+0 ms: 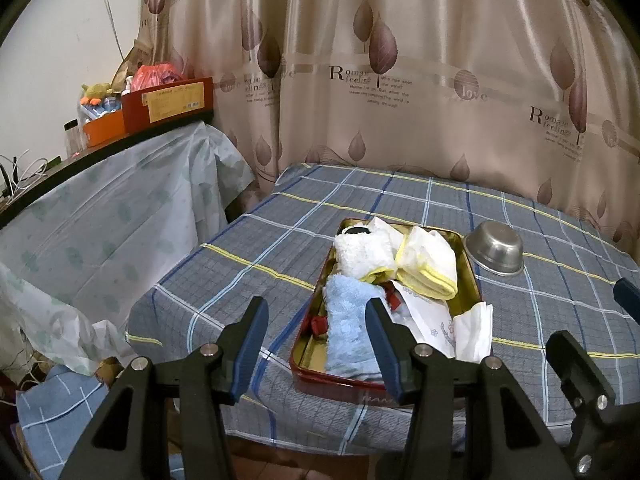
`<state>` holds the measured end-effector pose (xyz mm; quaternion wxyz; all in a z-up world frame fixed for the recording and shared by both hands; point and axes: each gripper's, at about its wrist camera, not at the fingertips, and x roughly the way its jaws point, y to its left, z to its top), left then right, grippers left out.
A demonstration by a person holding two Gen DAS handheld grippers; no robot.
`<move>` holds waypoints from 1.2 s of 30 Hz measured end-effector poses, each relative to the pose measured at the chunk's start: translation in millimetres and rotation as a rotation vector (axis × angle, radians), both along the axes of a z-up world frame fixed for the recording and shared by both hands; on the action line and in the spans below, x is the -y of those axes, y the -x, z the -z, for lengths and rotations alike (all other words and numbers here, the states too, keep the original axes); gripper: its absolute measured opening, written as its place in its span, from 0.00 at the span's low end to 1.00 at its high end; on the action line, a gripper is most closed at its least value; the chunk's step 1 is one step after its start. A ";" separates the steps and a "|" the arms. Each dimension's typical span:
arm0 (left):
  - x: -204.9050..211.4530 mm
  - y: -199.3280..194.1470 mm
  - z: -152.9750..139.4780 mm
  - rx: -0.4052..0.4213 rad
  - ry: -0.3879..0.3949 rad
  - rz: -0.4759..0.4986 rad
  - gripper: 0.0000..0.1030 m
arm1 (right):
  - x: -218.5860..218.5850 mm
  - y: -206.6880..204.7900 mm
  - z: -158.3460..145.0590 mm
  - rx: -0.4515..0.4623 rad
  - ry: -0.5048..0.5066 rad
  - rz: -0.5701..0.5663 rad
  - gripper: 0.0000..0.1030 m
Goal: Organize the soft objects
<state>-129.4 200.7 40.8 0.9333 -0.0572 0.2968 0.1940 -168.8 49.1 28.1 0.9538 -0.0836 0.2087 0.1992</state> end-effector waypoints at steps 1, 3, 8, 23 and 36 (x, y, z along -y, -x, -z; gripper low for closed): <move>0.2 -0.5 0.0 0.000 -0.001 -0.002 0.50 | -0.2 0.3 1.2 -0.001 0.000 0.001 0.99; -0.2 -0.5 0.1 0.002 -0.001 0.001 0.50 | 0.3 -0.1 -0.1 -0.001 0.001 -0.001 0.99; 0.0 -0.4 0.1 0.000 -0.001 0.000 0.50 | 0.4 -0.3 -0.1 0.000 0.001 -0.002 0.99; -0.9 0.3 1.2 -0.003 -0.001 -0.003 0.51 | 0.1 -0.7 -1.0 -0.002 0.004 -0.002 0.99; -0.5 0.3 2.5 -0.004 -0.004 -0.006 0.51 | 1.7 -0.3 -0.1 -0.005 0.004 -0.003 0.99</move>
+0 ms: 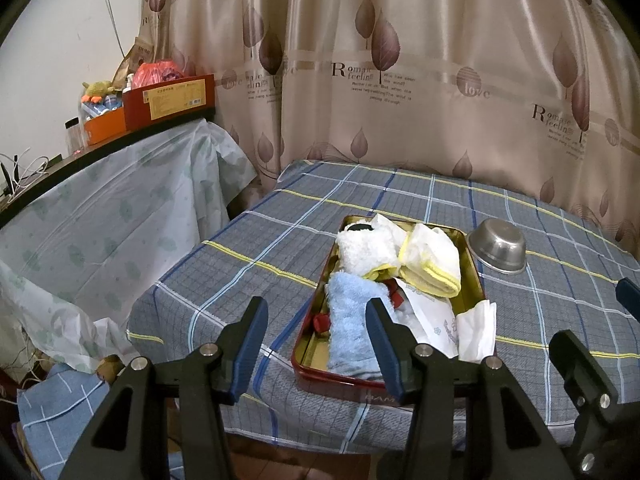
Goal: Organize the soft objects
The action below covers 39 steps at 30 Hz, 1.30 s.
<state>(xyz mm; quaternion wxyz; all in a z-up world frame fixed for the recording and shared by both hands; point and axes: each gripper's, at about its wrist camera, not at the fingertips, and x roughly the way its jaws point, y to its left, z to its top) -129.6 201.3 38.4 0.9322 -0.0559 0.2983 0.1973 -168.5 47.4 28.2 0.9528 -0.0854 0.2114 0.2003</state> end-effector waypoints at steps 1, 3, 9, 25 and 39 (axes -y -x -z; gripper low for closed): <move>-0.1 -0.1 0.0 0.000 0.001 0.000 0.51 | 0.0 -0.1 0.0 -0.001 -0.001 -0.001 0.99; -0.1 -0.3 -0.1 0.001 0.002 0.000 0.51 | -0.5 -0.2 -0.3 -0.002 0.001 0.001 0.99; -0.2 -0.6 0.1 -0.002 0.000 0.001 0.51 | 0.3 0.3 0.8 -0.002 0.003 0.001 0.99; -1.0 -0.9 1.7 -0.004 0.003 0.001 0.51 | 0.6 -0.4 0.6 -0.005 0.004 -0.002 0.99; -0.2 12.2 3.2 0.045 -0.014 -0.011 0.59 | 12.1 0.7 3.5 0.007 0.004 0.015 0.99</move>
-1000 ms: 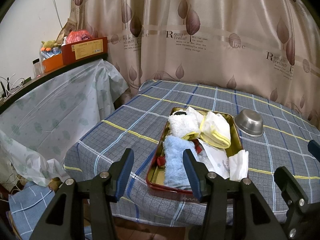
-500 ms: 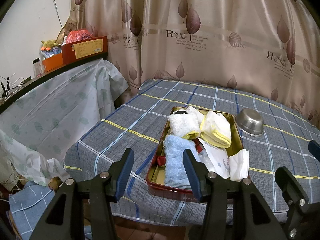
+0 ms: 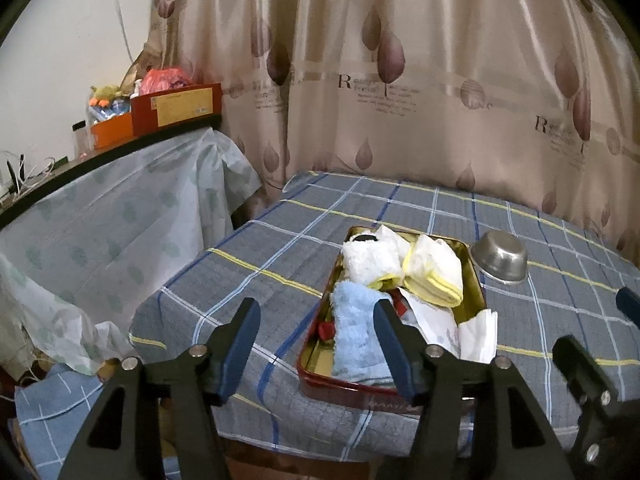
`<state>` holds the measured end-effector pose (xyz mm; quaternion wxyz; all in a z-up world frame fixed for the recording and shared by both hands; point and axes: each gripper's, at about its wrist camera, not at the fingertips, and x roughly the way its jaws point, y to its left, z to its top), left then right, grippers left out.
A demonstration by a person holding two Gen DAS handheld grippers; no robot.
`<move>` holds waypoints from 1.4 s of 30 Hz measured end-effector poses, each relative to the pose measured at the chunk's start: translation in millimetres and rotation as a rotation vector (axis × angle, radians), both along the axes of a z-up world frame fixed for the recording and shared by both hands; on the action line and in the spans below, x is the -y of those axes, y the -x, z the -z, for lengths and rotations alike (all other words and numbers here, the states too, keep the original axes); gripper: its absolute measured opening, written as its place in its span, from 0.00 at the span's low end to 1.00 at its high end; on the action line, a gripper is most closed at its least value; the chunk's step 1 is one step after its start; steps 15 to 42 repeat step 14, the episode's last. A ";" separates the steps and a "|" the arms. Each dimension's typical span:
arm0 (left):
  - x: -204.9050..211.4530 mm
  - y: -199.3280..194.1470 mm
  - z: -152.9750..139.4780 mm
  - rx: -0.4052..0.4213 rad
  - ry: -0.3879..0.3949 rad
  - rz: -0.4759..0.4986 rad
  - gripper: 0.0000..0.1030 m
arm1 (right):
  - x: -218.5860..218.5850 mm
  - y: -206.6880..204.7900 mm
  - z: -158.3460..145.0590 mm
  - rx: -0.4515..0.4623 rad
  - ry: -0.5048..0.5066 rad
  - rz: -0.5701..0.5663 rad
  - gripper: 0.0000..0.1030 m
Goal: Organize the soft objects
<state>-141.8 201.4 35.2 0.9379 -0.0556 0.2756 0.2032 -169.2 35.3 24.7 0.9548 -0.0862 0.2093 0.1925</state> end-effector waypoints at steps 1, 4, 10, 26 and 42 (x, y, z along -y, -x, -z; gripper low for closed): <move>2.1 0.0 0.1 -0.005 -0.006 0.003 0.59 | 7.2 -0.1 0.1 0.006 -0.006 0.014 0.99; 10.3 0.1 -2.2 -0.010 -0.042 0.010 0.59 | 29.5 -7.5 0.0 0.011 -0.006 0.067 1.00; 14.6 1.0 -8.0 -0.024 -0.002 0.019 0.59 | 123.8 -45.6 11.3 -0.043 0.030 0.294 1.00; 17.2 7.2 -11.4 -0.060 0.063 0.017 0.64 | 205.5 -83.7 35.7 -0.139 0.105 0.437 1.00; 17.2 7.2 -11.4 -0.060 0.063 0.017 0.64 | 205.5 -83.7 35.7 -0.139 0.105 0.437 1.00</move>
